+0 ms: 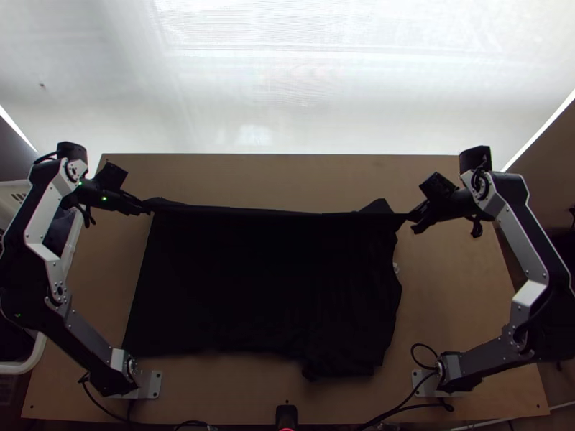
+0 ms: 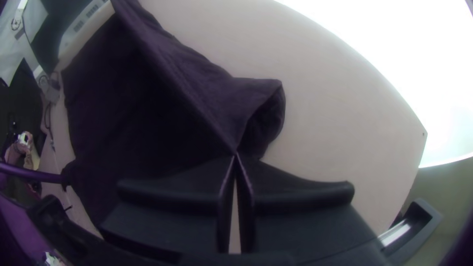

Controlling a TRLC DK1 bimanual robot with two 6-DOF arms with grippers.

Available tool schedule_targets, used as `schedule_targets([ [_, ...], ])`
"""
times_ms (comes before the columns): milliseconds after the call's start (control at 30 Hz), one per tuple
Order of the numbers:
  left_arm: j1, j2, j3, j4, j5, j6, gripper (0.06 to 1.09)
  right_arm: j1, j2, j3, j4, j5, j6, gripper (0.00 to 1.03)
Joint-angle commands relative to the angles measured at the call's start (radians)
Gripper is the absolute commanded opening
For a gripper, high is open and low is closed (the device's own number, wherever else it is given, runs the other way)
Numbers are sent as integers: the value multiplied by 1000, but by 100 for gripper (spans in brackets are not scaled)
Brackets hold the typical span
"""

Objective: Fold the t-shirt

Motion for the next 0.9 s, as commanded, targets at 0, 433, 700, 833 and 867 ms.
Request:
schedule_targets([
  [0, 39, -50, -145, 12, 1, 47, 9, 28, -94, -165, 0, 1, -8, 3],
  [433, 11, 19, -275, 26, -62, 22, 9, 29, -143, -415, 152, 3, 8, 3],
  [700, 36, -4, -293, 26, -62, 68, 104, 6, -257, -440, 167, 4, 64, 99],
  [833, 66, -207, -382, 15, -63, 246, 104, 31, -481, -477, 129, 15, -20, 99],
  [867, 74, -271, -422, 23, -75, 306, 104, 51, -543, -484, 95, 15, -63, 99],
])
